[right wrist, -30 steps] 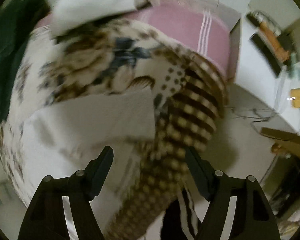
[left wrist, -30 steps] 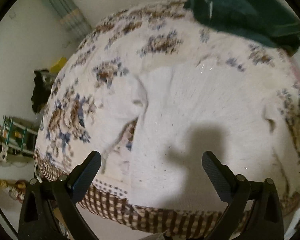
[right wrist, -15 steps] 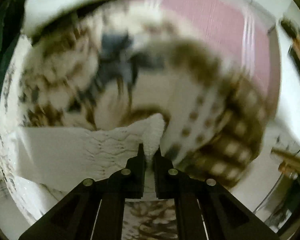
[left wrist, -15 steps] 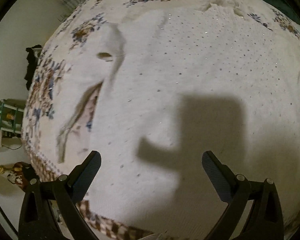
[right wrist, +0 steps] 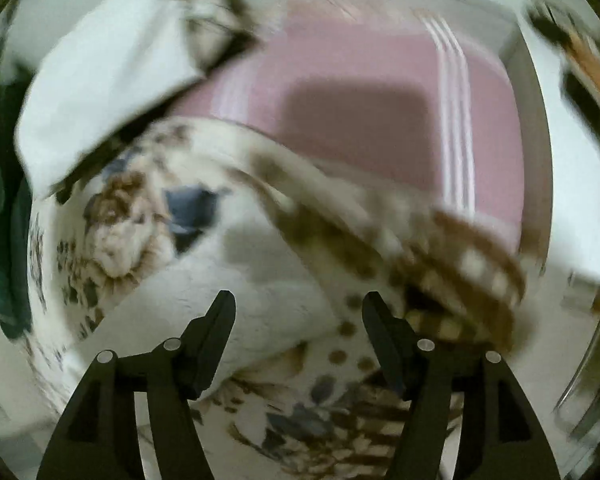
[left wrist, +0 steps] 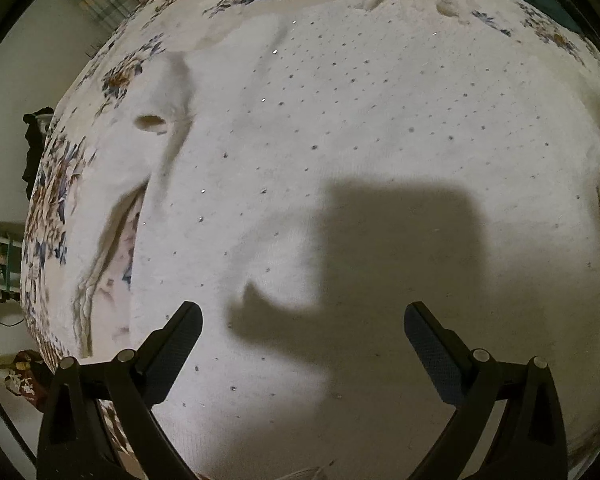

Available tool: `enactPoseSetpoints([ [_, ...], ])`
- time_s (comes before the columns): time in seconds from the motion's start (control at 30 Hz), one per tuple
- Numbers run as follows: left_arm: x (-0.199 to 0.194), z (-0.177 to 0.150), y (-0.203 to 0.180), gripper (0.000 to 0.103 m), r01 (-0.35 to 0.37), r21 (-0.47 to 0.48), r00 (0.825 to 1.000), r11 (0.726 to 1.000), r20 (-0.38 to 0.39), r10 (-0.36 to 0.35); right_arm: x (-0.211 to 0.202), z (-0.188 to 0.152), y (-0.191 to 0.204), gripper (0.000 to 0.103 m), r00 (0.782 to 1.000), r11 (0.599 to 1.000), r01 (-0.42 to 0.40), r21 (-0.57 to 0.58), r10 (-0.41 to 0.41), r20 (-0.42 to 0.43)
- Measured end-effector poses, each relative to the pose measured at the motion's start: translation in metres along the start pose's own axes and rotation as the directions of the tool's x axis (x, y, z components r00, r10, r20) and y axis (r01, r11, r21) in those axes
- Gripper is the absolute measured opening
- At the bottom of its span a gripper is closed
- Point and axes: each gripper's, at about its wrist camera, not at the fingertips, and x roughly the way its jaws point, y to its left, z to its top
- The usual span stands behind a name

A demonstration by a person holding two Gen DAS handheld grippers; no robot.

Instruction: Fold small clothes

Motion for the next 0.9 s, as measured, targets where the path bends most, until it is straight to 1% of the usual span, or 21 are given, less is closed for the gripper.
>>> enactPoseSetpoints([
  [0.03,0.002,0.000,0.002,0.103,0.002,-0.005,1.000,1.000,-0.005,-0.002,0.012,0.000,-0.011,0.068,1.000,0.998,-0.020,0.052,0.020,-0.010],
  [0.1,0.006,-0.001,0.006,0.103,-0.004,-0.011,1.000,1.000,-0.010,0.004,0.024,-0.002,-0.023,0.068,0.992,0.982,-0.124,0.142,0.125,0.004],
  [0.13,0.007,-0.001,0.009,0.103,-0.008,-0.012,1.000,1.000,-0.011,0.008,0.031,-0.002,-0.025,0.069,0.987,0.972,-0.160,0.174,0.159,0.020],
  [0.2,0.009,-0.002,0.015,0.103,-0.011,-0.021,1.000,1.000,-0.010,0.011,0.038,-0.002,-0.030,0.069,0.976,0.956,-0.218,0.198,0.207,0.071],
  [0.23,0.010,-0.001,0.018,0.103,-0.016,-0.028,1.000,0.999,-0.010,0.016,0.041,-0.003,-0.025,0.060,0.965,0.946,-0.258,0.197,0.243,0.094],
  [0.27,0.011,0.000,0.022,0.103,-0.018,-0.035,1.000,0.999,-0.011,0.017,0.042,-0.003,-0.015,0.014,0.960,0.943,-0.276,0.184,0.263,0.092],
  [0.3,0.012,0.001,0.026,0.103,-0.016,-0.045,1.000,0.999,-0.011,0.016,0.045,-0.002,-0.007,0.012,0.963,0.950,-0.267,0.162,0.259,0.073],
  [0.37,0.013,0.003,0.033,0.103,-0.017,-0.060,1.000,0.998,-0.009,0.016,0.030,-0.001,0.013,0.011,0.963,0.961,-0.257,0.104,0.245,0.113],
  [0.4,0.012,0.004,0.039,0.103,-0.011,-0.073,1.000,0.997,-0.007,0.011,0.018,0.002,0.023,0.011,0.958,0.961,-0.267,0.073,0.256,0.132],
  [0.47,0.010,0.006,0.049,0.103,0.003,-0.100,1.000,0.995,0.000,-0.003,-0.024,0.001,0.042,0.010,0.938,0.952,-0.305,0.028,0.295,0.184],
  [0.53,0.007,0.008,0.060,0.103,0.025,-0.131,1.000,0.991,0.007,-0.024,-0.066,0.002,0.063,0.010,0.909,0.938,-0.347,-0.027,0.343,0.238],
  [0.6,0.005,0.010,0.072,0.103,0.047,-0.163,0.999,0.985,0.015,-0.046,-0.099,-0.005,0.097,0.010,0.880,0.921,-0.379,-0.094,0.390,0.270],
  [0.67,0.004,0.012,0.083,0.103,0.066,-0.189,0.998,0.980,0.023,-0.062,-0.129,-0.022,0.141,0.010,0.853,0.897,-0.407,-0.172,0.440,0.281],
  [0.7,0.003,0.014,0.090,0.103,0.073,-0.206,0.997,0.976,0.028,-0.068,-0.146,-0.028,0.178,0.010,0.842,0.885,-0.419,-0.205,0.463,0.277],
  [0.73,0.002,0.014,0.098,0.103,0.080,-0.224,0.997,0.971,0.034,-0.074,-0.154,-0.041,0.199,0.010,0.834,0.869,-0.426,-0.251,0.485,0.263],
  [0.77,0.002,0.014,0.105,0.103,0.085,-0.240,0.996,0.967,0.040,-0.078,-0.168,-0.058,0.239,0.010,0.833,0.857,-0.421,-0.296,0.495,0.249],
  [0.8,0.002,0.015,0.114,0.103,0.088,-0.254,0.996,0.963,0.044,-0.079,-0.171,-0.076,0.262,0.010,0.832,0.840,-0.416,-0.348,0.507,0.228],
  [0.87,0.004,0.014,0.130,0.103,0.087,-0.278,0.996,0.957,0.050,-0.076,-0.170,-0.123,0.320,0.010,0.848,0.807,-0.383,-0.450,0.500,0.175],
  [0.9,0.006,0.012,0.139,0.103,0.082,-0.287,0.996,0.954,0.050,-0.070,-0.159,-0.151,0.345,0.010,0.856,0.784,-0.372,-0.496,0.497,0.144],
])
